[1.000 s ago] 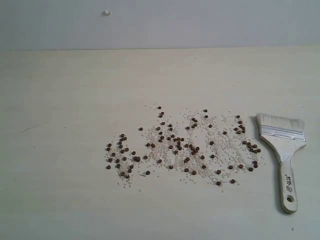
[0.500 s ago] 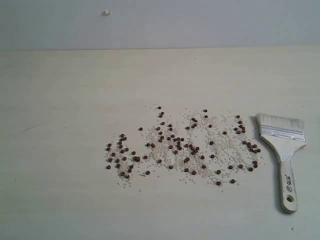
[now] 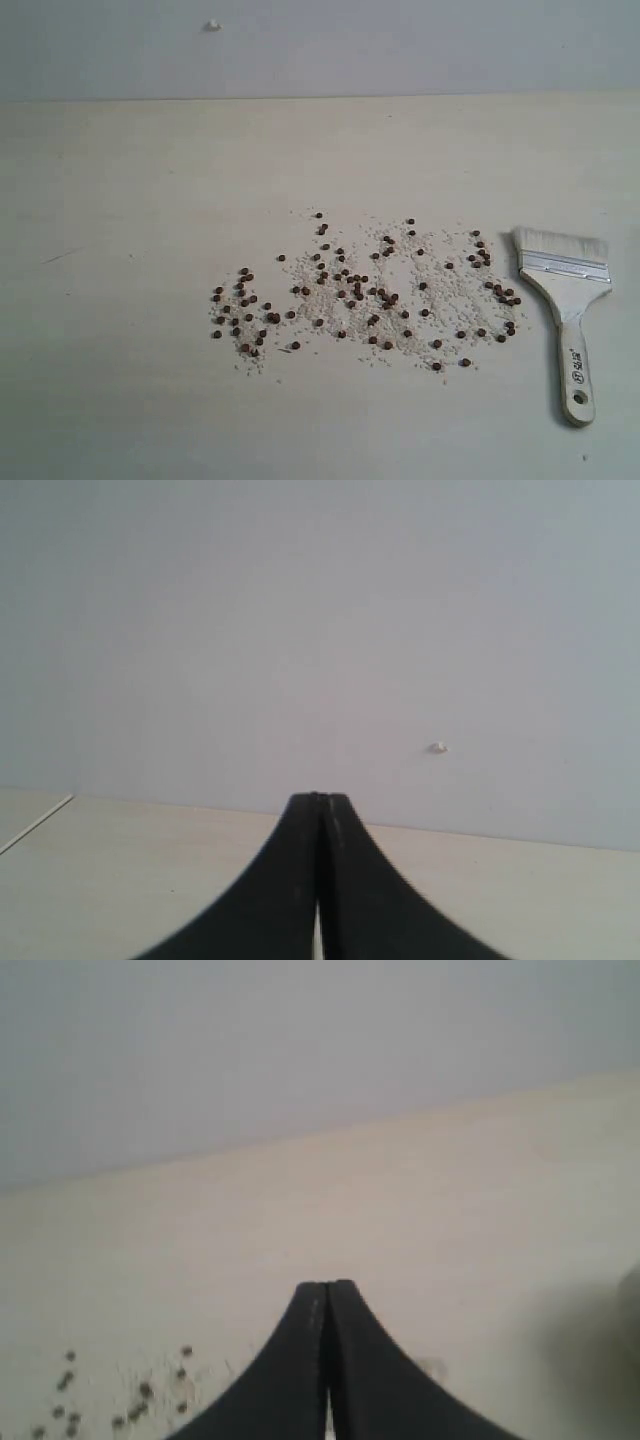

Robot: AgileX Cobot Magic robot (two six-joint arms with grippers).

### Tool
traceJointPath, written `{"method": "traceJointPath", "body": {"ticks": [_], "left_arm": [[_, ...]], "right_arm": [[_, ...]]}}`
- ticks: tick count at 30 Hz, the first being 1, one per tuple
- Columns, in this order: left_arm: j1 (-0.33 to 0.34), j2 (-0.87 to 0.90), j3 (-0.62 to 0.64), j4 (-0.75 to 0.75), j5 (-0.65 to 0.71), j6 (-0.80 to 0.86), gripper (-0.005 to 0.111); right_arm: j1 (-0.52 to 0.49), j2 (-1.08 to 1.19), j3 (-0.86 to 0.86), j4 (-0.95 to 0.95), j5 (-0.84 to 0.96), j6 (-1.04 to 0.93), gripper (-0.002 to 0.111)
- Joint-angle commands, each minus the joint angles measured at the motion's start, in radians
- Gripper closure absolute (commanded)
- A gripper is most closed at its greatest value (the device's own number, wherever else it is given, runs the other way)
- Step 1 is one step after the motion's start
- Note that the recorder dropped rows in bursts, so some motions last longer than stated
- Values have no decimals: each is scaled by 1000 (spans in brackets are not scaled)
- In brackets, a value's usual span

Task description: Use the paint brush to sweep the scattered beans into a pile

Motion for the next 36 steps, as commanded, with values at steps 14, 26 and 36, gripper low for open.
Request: {"method": "traceJointPath", "body": {"ticks": [14, 26, 36], "left_arm": [[1, 4, 3, -8, 0, 1, 107], [1, 4, 3, -8, 0, 1, 107], [1, 4, 3, -8, 0, 1, 107]], "right_arm": [[-4, 431, -181, -137, 510, -5, 108], [-4, 566, -147, -32, 498, -7, 86], [-4, 592, -121, 99, 361, -88, 81]]}}
